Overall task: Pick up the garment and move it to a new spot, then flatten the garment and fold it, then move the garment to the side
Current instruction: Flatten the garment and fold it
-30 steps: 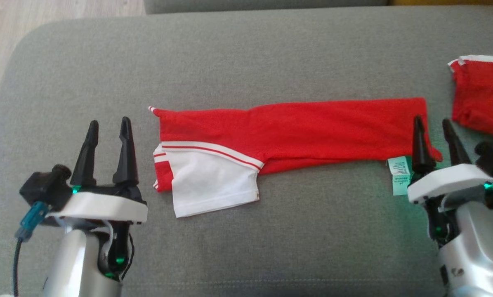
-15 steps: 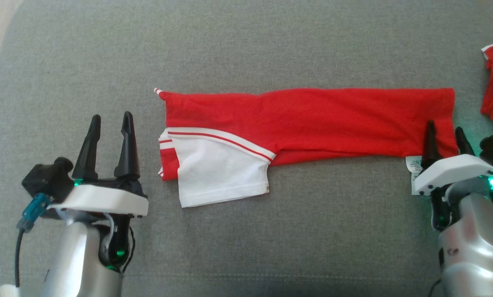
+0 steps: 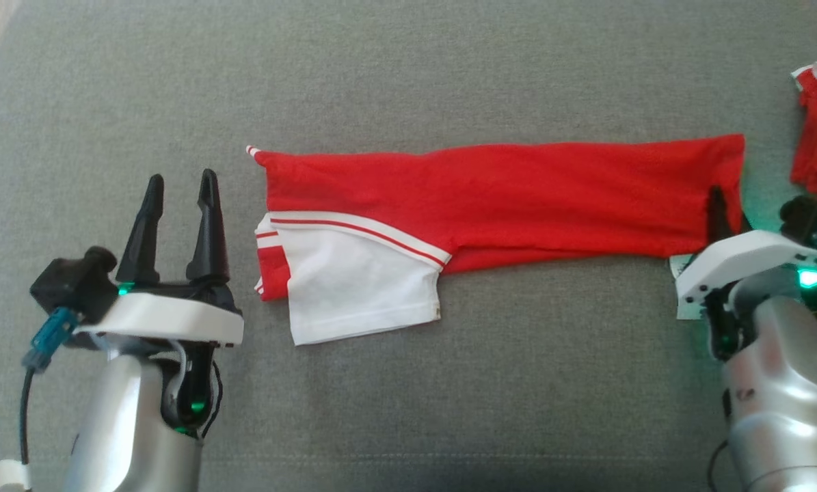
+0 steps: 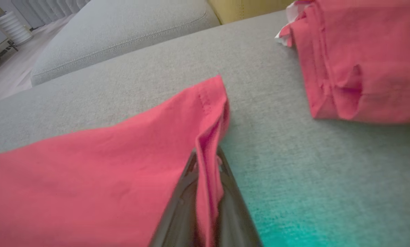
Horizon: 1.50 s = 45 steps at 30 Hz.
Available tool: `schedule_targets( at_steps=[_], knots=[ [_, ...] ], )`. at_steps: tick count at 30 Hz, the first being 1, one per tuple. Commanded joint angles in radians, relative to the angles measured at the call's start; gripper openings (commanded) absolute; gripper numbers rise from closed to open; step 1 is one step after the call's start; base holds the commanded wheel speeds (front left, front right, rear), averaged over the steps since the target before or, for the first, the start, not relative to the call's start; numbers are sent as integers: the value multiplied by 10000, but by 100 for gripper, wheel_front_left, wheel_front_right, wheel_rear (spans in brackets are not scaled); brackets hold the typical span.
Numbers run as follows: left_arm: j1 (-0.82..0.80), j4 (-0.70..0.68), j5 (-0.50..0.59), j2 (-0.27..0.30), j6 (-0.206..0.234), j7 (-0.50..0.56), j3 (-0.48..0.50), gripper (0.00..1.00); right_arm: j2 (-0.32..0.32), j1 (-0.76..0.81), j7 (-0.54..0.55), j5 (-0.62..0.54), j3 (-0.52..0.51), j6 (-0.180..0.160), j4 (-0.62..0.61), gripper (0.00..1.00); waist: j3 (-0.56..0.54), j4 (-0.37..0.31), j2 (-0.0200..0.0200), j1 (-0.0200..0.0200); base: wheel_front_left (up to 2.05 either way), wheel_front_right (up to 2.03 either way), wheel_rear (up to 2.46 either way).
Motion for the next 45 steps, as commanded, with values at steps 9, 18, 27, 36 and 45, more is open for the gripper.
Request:
schedule_targets(
  at_steps=[9, 18, 27, 36, 45],
  knots=[
    [-96, -266, -19, 109, 39, -51, 546, 100, -1266, 315, 340, 518, -434, -9, -1258, 0, -509, -350, 0, -1, 0, 0, 0],
    [147, -241, -124, 109, 39, -51, 534, 100, -1224, 739, 706, 775, -595, -9, -2370, 0, -1043, -573, 0, -1, 0, 0, 0],
    [433, -295, -336, 109, 183, -51, 459, 100, -226, 1185, 1594, 1670, 245, -9, -4627, 0, -1604, -450, 0, -1, 0, 0, 0],
    [650, -303, -346, 109, 221, -51, 574, 100, 222, 1912, 2223, 3778, 2640, -9, -6051, 0, -1929, -104, 0, -1, 0, 0, 0],
    [672, -129, -394, 108, 211, -51, 156, 100, 227, 1602, 903, 6249, 5776, -9, -4568, 0, -1910, 392, 0, -1, 0, 0, 0]
  ],
)
